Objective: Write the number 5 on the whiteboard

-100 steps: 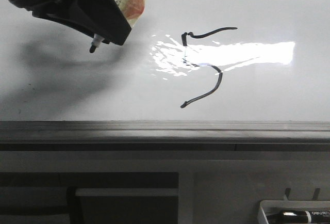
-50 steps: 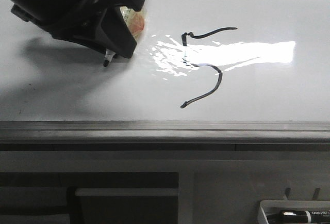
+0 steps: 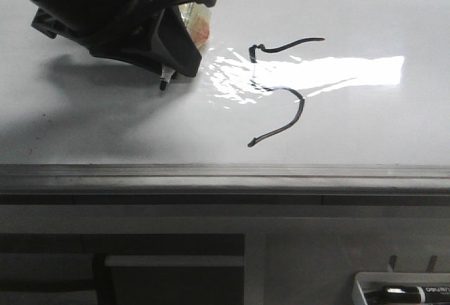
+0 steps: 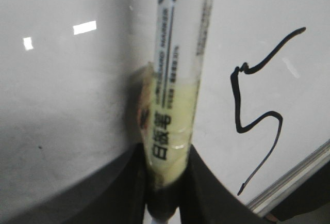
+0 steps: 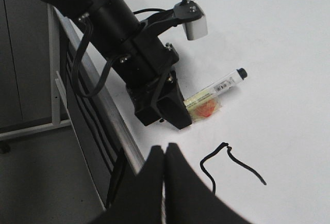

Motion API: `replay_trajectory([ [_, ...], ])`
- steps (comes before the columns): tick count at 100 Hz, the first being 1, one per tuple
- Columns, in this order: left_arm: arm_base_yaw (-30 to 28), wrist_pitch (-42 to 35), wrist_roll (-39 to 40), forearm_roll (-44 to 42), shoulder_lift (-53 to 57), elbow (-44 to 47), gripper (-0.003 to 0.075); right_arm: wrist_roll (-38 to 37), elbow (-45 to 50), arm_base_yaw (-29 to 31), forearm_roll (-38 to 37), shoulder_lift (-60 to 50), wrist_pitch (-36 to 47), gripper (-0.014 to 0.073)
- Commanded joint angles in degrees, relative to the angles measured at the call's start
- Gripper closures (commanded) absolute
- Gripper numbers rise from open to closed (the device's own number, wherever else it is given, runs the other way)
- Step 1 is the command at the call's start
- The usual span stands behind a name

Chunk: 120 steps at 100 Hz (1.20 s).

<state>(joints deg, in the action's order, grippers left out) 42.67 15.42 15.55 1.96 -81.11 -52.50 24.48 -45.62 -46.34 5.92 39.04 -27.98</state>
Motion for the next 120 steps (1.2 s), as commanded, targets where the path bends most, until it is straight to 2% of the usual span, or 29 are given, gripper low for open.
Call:
replay_trajectory([
  [1, -0.29, -3.01, 0.40, -0.41, -0.10, -1.29, 0.0717, -0.08, -1.47, 0.41, 0.38, -0.16, 3.82, 0.0655],
  [23, -0.29, -3.01, 0.40, 1.02, -0.10, -1.29, 0.0449, -0.08, -1.47, 0.41, 0.38, -0.16, 3.68, 0.0655],
  [30, -0.29, -3.01, 0.40, 1.02, -0.10, -1.29, 0.0422, -0.08, -1.47, 0.41, 0.38, -0.16, 3.68, 0.0655],
  [52, -0.29, -3.01, 0.40, 1.02, -0.10, -1.29, 0.0410, -0.08, -1.47, 0.41, 0.38, -0.16, 3.68, 0.0655],
  [57, -0.29, -3.01, 0.40, 1.02, -0.10, -1.29, 0.0371, -0.08, -1.47, 0.41, 0.38, -0.16, 3.68, 0.0655],
  [69, -0.29, -3.54, 0.40, 1.19, 0.13, -1.29, 0.0198, -0.08, -1.47, 0.41, 0.38, -0.16, 3.68, 0.0655],
  [79, -0.29, -4.38, 0.40, 1.63, 1.42, -1.29, 0.0120, -0.08, -1.47, 0.41, 0.14, -0.16, 3.68, 0.0655],
  [101, -0.04, -5.76, 0.40, 1.63, 10.97, -1.29, 0.0143, -0.80, -1.47, 0.55, -0.38, -0.82, 3.44, 0.0655],
  [108, -0.04, -4.08, 0.40, 0.42, 15.73, -1.29, 0.0205, -0.80, -1.34, 0.55, -0.89, -1.83, 3.32, 0.0654],
  [120, -0.04, 2.01, 0.40, -6.20, 24.52, -0.79, 0.0361, -2.09, 1.10, 1.68, -2.82, -5.61, 4.35, 0.0650],
])
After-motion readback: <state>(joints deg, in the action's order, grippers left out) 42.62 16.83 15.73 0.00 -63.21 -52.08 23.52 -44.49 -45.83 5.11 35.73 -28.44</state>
